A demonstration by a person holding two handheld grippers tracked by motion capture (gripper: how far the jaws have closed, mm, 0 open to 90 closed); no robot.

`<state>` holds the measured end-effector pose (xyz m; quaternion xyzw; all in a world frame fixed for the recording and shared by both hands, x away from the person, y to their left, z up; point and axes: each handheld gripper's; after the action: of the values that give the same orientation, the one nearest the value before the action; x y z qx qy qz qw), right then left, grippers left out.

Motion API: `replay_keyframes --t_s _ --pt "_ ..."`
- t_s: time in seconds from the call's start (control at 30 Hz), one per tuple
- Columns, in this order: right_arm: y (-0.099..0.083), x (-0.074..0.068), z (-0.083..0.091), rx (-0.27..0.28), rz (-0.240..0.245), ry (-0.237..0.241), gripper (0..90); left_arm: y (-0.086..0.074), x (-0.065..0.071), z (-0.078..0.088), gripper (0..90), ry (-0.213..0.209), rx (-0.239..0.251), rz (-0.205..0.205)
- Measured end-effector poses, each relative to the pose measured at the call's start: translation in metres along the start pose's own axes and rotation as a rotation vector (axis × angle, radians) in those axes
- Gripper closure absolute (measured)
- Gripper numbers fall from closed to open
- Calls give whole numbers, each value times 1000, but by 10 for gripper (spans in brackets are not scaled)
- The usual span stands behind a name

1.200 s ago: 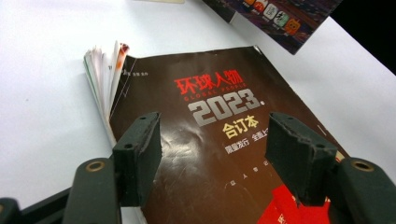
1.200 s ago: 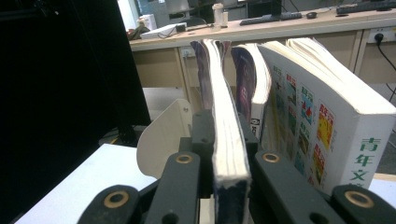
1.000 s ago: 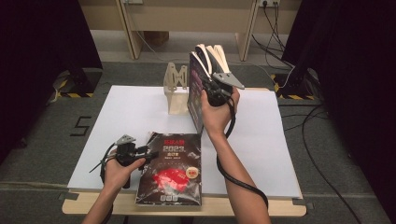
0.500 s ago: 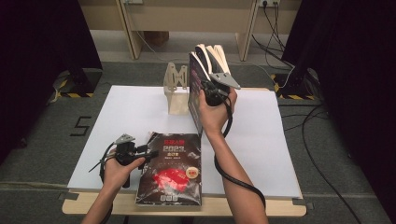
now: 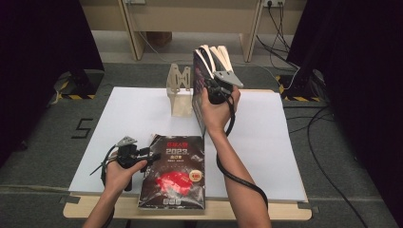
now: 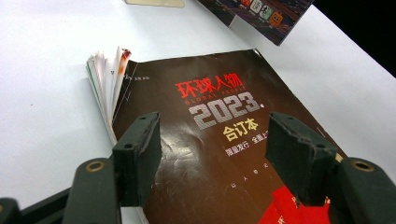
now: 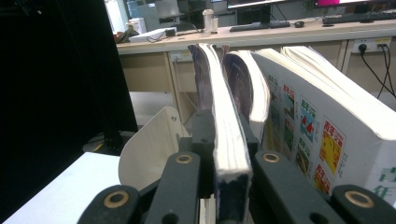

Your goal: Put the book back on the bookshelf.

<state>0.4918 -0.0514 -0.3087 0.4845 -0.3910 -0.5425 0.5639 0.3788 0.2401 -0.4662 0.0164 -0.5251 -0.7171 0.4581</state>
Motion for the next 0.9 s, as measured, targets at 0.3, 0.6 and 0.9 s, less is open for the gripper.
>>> replay_keyframes --t_s 0.3,0.6,0.9 --pt "1 -3 -3 2 -7 1 846 0 0 1 357 0 2 -1" --pt "2 -4 -10 6 -6 -12 846 0 -1 0 356 -3 3 2" --pt "0 -9 -18 2 5 -24 846 0 -2 2 357 3 3 5"
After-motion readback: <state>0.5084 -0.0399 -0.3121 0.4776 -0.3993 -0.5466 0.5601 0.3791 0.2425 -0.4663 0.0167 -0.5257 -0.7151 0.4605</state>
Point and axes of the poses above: each handheld gripper's, and its own axes: z roughly backward along the jaws, y roughly out of its top, x roughly to its right, and after that the axes turned 12 degrees about -y, right-handed
